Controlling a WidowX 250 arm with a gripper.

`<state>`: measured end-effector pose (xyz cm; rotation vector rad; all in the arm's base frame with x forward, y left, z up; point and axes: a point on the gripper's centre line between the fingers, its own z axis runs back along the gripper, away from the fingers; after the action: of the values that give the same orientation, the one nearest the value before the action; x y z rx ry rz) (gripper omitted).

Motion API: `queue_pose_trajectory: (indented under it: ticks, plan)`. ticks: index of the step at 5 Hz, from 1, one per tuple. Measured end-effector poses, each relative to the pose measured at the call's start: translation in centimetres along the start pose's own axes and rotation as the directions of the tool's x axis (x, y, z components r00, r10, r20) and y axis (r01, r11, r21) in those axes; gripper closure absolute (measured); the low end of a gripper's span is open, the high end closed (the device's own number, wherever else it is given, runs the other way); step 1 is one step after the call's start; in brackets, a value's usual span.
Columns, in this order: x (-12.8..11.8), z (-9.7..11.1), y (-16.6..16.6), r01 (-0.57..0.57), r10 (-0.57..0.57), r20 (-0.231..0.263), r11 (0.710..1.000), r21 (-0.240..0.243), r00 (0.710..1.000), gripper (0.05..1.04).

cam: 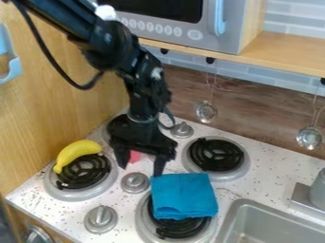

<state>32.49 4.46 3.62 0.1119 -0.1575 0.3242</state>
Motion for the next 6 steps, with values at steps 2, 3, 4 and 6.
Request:
queue_pose_trajectory:
  ticks: [2, 3, 4, 6]
  plan:
    - [0.0, -2.5, -4.1, 0.085, -0.085, -0.009, 0.996, -0.028, 0.996, 0.079]
    - [0.4, -3.1, -4.9, 0.099, -0.099, -0.005, 0.995, -0.029, 0.995, 0.079]
    - [0.8, -4.4, -6.2, 0.129, -0.129, -0.014, 0.992, -0.008, 0.992, 0.079]
    - [2.5, -6.5, -7.4, 0.116, -0.115, -0.027, 0.993, 0.036, 0.993, 0.079]
